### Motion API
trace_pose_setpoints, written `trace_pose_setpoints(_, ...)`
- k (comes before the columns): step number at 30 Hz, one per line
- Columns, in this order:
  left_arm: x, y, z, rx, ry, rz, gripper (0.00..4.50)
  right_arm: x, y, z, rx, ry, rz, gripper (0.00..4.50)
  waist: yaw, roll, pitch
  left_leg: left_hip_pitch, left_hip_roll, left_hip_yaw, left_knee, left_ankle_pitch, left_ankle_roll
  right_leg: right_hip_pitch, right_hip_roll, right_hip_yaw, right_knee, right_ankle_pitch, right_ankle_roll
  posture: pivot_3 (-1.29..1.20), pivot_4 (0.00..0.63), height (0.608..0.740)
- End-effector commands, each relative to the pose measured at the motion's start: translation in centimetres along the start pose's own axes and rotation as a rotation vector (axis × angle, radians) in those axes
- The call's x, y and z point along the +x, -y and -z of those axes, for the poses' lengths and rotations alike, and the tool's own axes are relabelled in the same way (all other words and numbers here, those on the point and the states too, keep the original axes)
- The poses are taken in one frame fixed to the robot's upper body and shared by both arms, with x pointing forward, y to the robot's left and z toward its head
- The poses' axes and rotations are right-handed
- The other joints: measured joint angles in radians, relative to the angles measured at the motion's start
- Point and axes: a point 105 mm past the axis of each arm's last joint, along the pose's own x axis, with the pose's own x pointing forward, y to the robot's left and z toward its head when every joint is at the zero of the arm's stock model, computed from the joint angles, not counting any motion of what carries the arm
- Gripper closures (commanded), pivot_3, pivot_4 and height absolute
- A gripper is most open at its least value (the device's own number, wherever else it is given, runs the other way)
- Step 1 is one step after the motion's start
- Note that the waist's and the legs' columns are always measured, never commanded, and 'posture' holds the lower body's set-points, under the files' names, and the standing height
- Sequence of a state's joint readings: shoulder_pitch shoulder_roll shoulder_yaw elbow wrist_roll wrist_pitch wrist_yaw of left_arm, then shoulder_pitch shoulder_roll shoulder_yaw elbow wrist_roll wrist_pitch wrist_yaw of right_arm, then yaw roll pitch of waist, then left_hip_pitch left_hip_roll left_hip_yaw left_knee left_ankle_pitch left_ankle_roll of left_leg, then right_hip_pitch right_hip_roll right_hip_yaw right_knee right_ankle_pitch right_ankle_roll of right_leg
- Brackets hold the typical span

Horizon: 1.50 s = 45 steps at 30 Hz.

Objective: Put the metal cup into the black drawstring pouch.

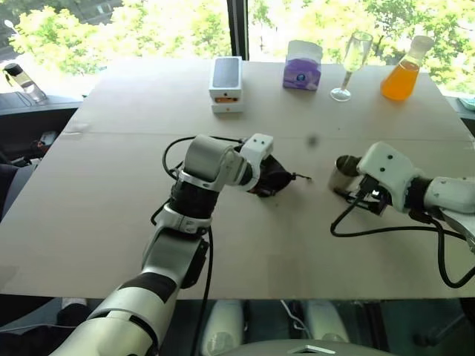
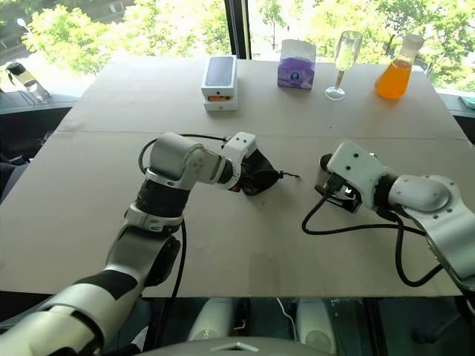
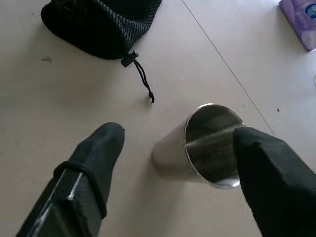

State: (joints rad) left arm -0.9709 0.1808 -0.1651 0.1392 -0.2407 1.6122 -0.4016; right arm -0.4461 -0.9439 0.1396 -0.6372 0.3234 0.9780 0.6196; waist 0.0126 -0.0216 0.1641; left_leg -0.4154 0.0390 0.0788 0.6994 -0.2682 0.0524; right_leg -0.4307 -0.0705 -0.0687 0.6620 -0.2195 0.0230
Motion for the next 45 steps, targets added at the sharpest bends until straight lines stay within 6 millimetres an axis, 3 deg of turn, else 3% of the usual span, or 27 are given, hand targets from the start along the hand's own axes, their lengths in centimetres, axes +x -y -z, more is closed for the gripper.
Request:
trace_pose_setpoints(1,-0.4,0.4,-0.6,0.002,0.037,0.008,4.50,1.2,0.8,-0.3,0.011,-0.015,-0.016,0.50,0.000,0.000,0.000,0.000,0.000,0.000,0.000,0.000,0.000,0.000,0.000,0.000,0.000,0.000,0.000,0.00,0.150,0.737)
trace_pose_setpoints(4,-0.4,0.4,-0.5,-0.007,0.046,0.009,4.50,2.4,1.2,0.2,0.021,-0.056,-0.047,1.37,0.002,0.000,0.000,-0.001,0.000,0.000,0.000,0.002,-0.004,0.000,0.000,0.000,0.000,0.000,0.000,0.00,0.150,0.737)
trace_pose_setpoints(7,-0.5,0.4,-0.6,-0.022,0.058,0.016,4.50,2.9,0.9,0.8,0.045,-0.098,-0.097,2.72,0.002,0.000,0.000,-0.001,0.000,-0.001,0.000,0.002,-0.004,0.000,-0.001,0.000,-0.001,0.000,0.000,0.00,0.150,0.737)
trace_pose_setpoints(8,-0.5,0.3,-0.6,-0.030,0.062,0.016,4.50,3.0,0.9,1.0,0.040,-0.111,-0.106,3.36,0.002,0.000,0.000,-0.001,0.000,-0.001,0.000,0.002,-0.003,0.000,-0.001,0.000,-0.001,0.000,0.000,0.00,0.150,0.737)
trace_pose_setpoints(9,-0.5,0.3,-0.7,-0.039,0.065,0.017,4.50,3.1,1.0,1.2,0.032,-0.120,-0.104,3.46,0.002,0.000,0.000,-0.001,0.000,-0.001,0.000,0.002,-0.003,0.000,-0.001,0.000,-0.001,0.000,0.000,0.00,0.150,0.737)
trace_pose_setpoints(11,-0.6,0.0,-0.9,-0.074,0.079,0.014,4.50,3.2,1.3,1.4,0.026,-0.134,-0.089,4.32,0.002,0.000,0.000,-0.001,0.000,-0.001,0.000,0.002,-0.003,0.000,-0.001,0.000,-0.001,0.000,0.000,0.00,0.150,0.737)
trace_pose_setpoints(12,-0.6,-0.2,-1.0,-0.094,0.086,0.011,4.50,3.2,1.4,1.4,0.022,-0.134,-0.082,4.44,0.002,0.000,0.000,-0.001,0.000,-0.001,0.000,0.002,-0.003,0.000,-0.001,0.000,-0.001,0.000,0.000,0.00,0.150,0.737)
trace_pose_setpoints(17,-0.9,-2.4,-1.9,-0.278,0.127,-0.092,4.50,2.5,2.0,-0.4,0.020,-0.073,-0.040,4.44,0.002,0.000,0.000,-0.001,0.001,-0.001,0.000,0.002,-0.004,0.000,-0.001,0.000,0.000,0.000,0.000,0.00,0.150,0.737)
trace_pose_setpoints(22,-1.4,-2.9,-2.8,-0.383,0.161,-0.111,4.50,1.0,1.1,-1.7,-0.021,-0.032,-0.124,4.44,0.002,-0.001,0.001,-0.001,0.000,-0.001,0.000,0.002,-0.004,0.000,-0.001,-0.001,-0.001,0.000,0.001,0.00,0.150,0.737)
trace_pose_setpoints(27,-1.4,-2.9,-2.9,-0.411,0.161,-0.115,4.50,0.1,2.5,-4.0,0.076,0.046,-0.029,2.22,-0.001,-0.001,0.001,-0.001,0.001,-0.002,0.000,0.002,-0.004,0.000,-0.001,-0.001,-0.001,0.000,0.001,0.00,0.150,0.737)
trace_pose_setpoints(29,-1.3,-2.8,-2.8,-0.410,0.161,-0.118,4.50,-0.2,2.6,-4.0,0.092,0.039,-0.018,2.22,0.001,-0.001,0.001,-0.001,0.001,-0.002,0.000,0.002,-0.004,-0.001,-0.001,-0.001,0.000,0.000,0.001,0.00,0.150,0.737)
trace_pose_setpoints(31,-1.2,-2.7,-2.8,-0.410,0.158,-0.116,4.50,-0.3,2.5,-3.9,0.099,0.020,-0.017,2.22,0.003,-0.001,0.001,-0.001,0.001,-0.002,0.000,0.002,-0.004,0.000,-0.001,-0.001,0.000,0.000,0.001,0.00,0.150,0.737)
trace_pose_setpoints(39,-1.4,-2.6,-3.0,-0.390,0.164,-0.118,4.50,1.2,2.0,0.3,0.091,-0.153,-0.022,2.22,0.000,-0.002,0.001,-0.001,0.000,-0.002,0.000,0.002,-0.004,0.000,-0.002,-0.001,-0.001,0.000,0.001,0.00,0.150,0.737)
trace_pose_setpoints(45,-1.5,-2.6,-2.9,-0.388,0.173,-0.117,4.50,2.3,1.7,1.6,0.114,-0.188,-0.051,2.22,-0.001,-0.002,0.001,-0.001,0.000,-0.002,0.000,0.002,-0.004,-0.001,-0.001,-0.001,-0.001,0.000,0.001,0.00,0.150,0.737)
